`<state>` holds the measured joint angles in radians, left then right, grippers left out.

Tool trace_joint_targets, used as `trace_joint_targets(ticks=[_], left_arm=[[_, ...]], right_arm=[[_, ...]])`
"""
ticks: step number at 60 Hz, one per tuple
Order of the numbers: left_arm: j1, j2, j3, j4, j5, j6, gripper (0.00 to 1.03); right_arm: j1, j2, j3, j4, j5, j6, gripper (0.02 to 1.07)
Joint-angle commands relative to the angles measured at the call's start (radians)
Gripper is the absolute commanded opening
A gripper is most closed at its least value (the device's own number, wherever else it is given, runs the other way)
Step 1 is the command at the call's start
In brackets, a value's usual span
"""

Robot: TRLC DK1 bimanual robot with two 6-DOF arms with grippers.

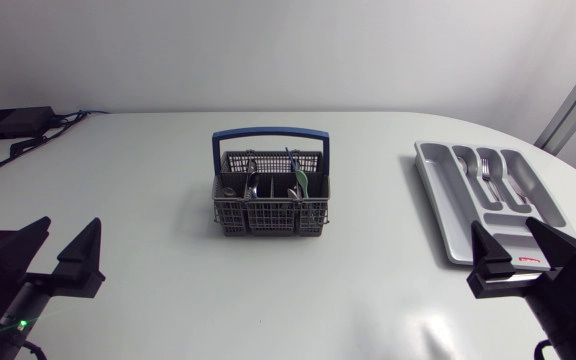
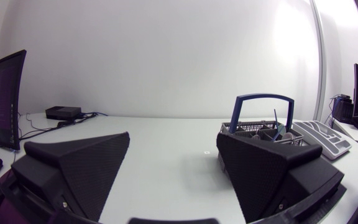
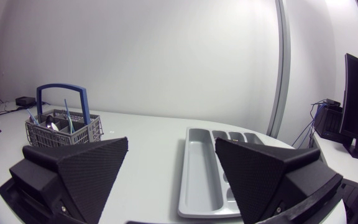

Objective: Unload the cutlery basket into the drawer organizer.

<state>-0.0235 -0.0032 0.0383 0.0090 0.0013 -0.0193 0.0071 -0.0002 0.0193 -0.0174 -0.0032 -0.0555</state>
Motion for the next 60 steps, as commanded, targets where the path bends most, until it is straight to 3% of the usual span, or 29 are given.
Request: trace_joint_targets(ticks=[1,25,37,60], left_arm=[[0.004,-0.011,-0.035,-0.012,-0.003,-0.013,0.98],[0.048,0.003,0.043,0.020,-0.003,0.009,0.98],[0.040,0.203,0.202,0.019,-0.001,-0.025,0.96],[-0.127,0.697,0.476,-0.057,-0.003,-0.047,0.91]], right_arm=[[-0.006,-0.007,-0.021,0.016,0.003,0.002,1.03],[-0.006,0.006,0.010,0.070,0.023,0.002,1.03],[0.005,0.190,0.091,0.134,0.022,0.002,1.02],[0.062,0.562,0.238,0.158,0.031,0.003,1.02]])
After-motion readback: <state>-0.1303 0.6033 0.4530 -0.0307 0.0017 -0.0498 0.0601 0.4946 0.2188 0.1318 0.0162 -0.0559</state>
